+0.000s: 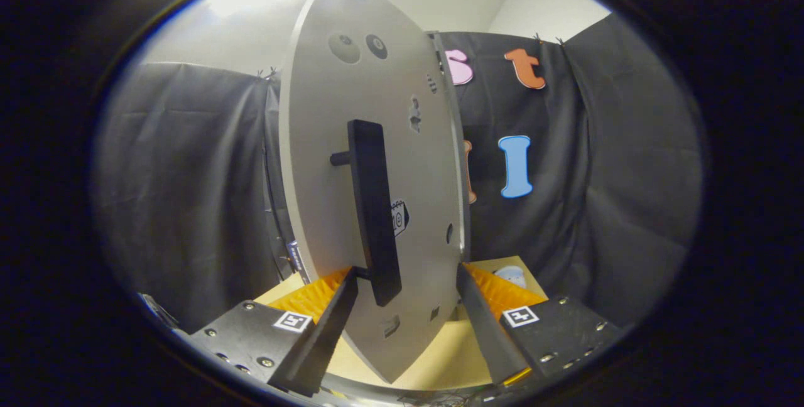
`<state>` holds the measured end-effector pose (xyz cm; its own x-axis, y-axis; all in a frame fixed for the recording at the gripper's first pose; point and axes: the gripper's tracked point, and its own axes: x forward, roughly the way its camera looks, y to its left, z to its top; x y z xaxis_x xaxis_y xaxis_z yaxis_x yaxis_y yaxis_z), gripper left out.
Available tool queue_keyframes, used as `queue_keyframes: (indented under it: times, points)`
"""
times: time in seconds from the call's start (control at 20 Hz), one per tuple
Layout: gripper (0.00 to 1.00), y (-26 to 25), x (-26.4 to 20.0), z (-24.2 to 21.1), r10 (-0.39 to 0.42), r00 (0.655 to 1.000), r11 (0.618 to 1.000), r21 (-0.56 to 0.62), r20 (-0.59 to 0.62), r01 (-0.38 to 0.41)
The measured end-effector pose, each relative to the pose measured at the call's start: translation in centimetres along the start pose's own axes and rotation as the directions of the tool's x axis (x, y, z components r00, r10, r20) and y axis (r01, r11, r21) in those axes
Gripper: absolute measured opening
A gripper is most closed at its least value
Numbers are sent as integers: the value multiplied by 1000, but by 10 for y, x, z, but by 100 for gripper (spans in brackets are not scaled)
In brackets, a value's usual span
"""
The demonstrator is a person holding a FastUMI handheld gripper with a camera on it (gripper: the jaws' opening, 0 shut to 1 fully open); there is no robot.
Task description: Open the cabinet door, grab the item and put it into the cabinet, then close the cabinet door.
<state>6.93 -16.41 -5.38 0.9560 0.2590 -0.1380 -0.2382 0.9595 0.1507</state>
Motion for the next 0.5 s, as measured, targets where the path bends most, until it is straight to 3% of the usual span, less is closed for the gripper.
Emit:
queue_keyframes:
  times: [0.5]
  points:
    - [99,99,81,-4,7,1000,999,-34,14,-7]
